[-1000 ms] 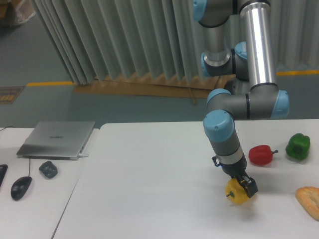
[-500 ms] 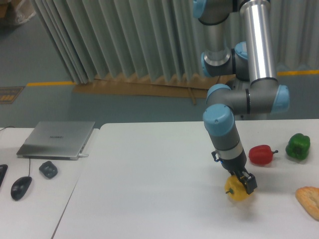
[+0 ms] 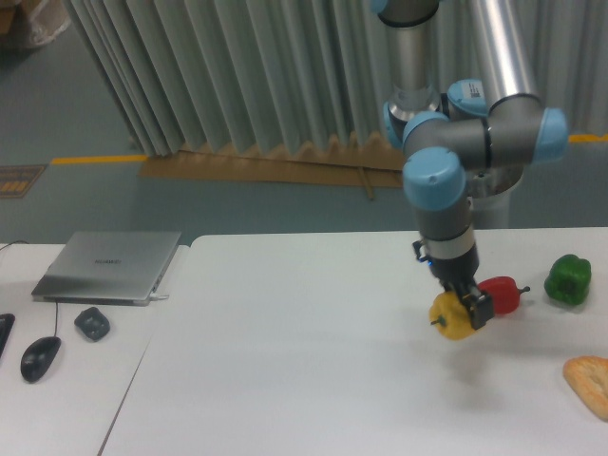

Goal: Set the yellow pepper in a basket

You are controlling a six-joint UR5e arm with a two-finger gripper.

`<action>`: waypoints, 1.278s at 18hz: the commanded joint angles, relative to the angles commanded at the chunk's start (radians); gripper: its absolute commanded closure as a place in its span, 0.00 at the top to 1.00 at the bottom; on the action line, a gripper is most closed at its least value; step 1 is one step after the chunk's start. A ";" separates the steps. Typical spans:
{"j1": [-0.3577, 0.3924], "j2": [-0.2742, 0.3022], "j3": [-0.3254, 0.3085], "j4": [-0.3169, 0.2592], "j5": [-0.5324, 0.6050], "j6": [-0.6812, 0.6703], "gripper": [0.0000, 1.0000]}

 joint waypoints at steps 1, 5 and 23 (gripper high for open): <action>0.034 0.003 0.000 -0.002 -0.018 0.043 0.43; 0.126 0.028 0.000 -0.029 -0.049 0.224 0.44; 0.431 0.020 0.006 -0.002 -0.095 0.643 0.44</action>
